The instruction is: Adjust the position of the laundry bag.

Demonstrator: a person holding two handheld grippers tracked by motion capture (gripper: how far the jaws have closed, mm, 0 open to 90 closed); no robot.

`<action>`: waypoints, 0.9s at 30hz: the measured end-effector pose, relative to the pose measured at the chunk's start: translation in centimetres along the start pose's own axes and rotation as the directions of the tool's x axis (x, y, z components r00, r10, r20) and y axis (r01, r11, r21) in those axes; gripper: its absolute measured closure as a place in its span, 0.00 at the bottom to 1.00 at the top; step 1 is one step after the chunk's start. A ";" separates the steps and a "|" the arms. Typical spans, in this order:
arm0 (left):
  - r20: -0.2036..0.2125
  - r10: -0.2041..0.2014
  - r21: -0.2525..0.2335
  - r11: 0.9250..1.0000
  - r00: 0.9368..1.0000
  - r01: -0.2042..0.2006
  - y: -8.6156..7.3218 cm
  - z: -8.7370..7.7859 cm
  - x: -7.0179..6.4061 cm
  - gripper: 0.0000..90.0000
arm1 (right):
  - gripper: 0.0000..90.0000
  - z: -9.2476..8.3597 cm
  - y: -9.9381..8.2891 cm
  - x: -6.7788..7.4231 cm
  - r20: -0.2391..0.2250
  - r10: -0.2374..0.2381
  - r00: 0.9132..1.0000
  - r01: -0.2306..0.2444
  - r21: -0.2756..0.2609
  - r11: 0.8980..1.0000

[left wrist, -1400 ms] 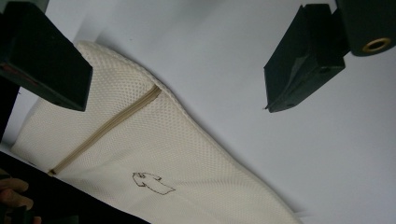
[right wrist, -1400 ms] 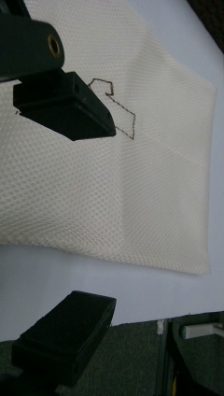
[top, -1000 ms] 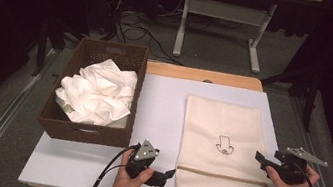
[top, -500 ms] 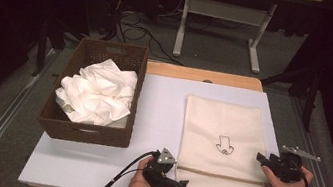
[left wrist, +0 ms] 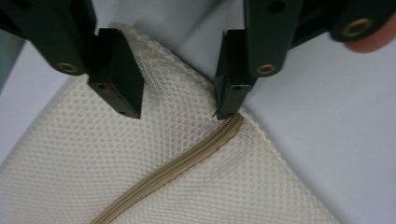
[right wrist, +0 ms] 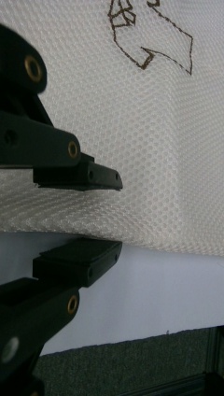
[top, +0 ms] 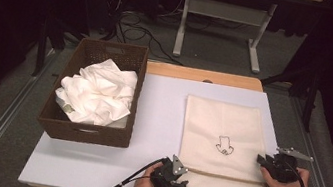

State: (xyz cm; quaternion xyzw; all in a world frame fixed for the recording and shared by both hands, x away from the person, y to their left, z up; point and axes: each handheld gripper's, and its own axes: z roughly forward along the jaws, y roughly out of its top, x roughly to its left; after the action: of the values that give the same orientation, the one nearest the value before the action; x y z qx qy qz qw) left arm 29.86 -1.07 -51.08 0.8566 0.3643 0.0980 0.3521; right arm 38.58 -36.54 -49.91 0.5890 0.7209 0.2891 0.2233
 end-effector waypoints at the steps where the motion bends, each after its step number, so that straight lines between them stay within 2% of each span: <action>1: -0.004 0.000 -0.001 1.000 1.000 0.000 0.0 0.0 0.0 0.63 | 0.78 0.0 0.0 0.0 0.000 0.000 1.000 0.000 0.000 1.000; 2: -0.011 -0.007 -0.005 1.000 1.000 0.007 0.0 0.0 0.1 0.67 | 0.81 0.0 0.0 0.1 -0.003 0.000 1.000 0.000 0.005 1.000; 3: -0.020 -0.008 -0.007 1.000 1.000 0.008 0.0 0.0 0.1 0.77 | 0.87 0.0 0.1 0.3 -0.008 -0.007 1.000 0.007 0.004 1.000; 4: -0.020 -0.010 -0.009 1.000 1.000 0.009 0.0 0.0 0.2 0.77 | 0.87 0.0 0.1 0.3 -0.008 -0.007 1.000 0.007 0.004 1.000; 5: -0.024 -0.004 -0.012 1.000 1.000 0.003 0.1 0.1 0.1 0.81 | 0.90 0.0 0.1 0.3 -0.011 -0.005 1.000 0.005 0.007 1.000; 8: -0.002 -0.001 -0.019 1.000 1.000 0.000 0.2 0.2 0.1 0.96 | 0.95 0.0 0.2 0.5 -0.020 -0.009 1.000 0.009 0.012 1.000; 11: 0.024 -0.009 -0.026 1.000 1.000 0.010 0.2 0.0 0.5 0.98 | 0.96 0.0 0.2 0.5 -0.024 0.004 1.000 -0.004 0.006 1.000; 14: 0.029 -0.022 -0.036 0.999 0.999 0.023 0.1 -0.3 0.8 0.98 | 0.96 -0.1 0.2 0.6 -0.039 0.022 0.999 -0.022 -0.003 1.000; 17: 0.046 -0.059 -0.064 0.996 0.997 0.062 -0.2 -1.1 1.6 0.98 | 0.97 -0.2 0.4 1.0 -0.067 0.021 0.998 -0.021 -0.010 1.000; 23: 0.049 -0.081 -0.086 0.993 0.996 0.085 -0.5 -2.1 2.5 0.98 | 0.97 -0.4 0.6 1.7 -0.092 0.025 0.995 -0.027 -0.025 0.999; 27: 0.047 -0.090 -0.093 0.991 0.995 0.094 -0.7 -2.9 3.1 0.98 | 0.97 -0.4 0.9 2.6 -0.102 0.011 0.995 -0.015 -0.037 0.999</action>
State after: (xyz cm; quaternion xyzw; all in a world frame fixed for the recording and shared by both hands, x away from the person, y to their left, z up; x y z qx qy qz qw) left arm 30.47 3.00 -49.71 0.8229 0.3908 0.0807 0.4045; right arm 38.45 -33.90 -48.97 0.5737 0.7220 0.3337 0.1955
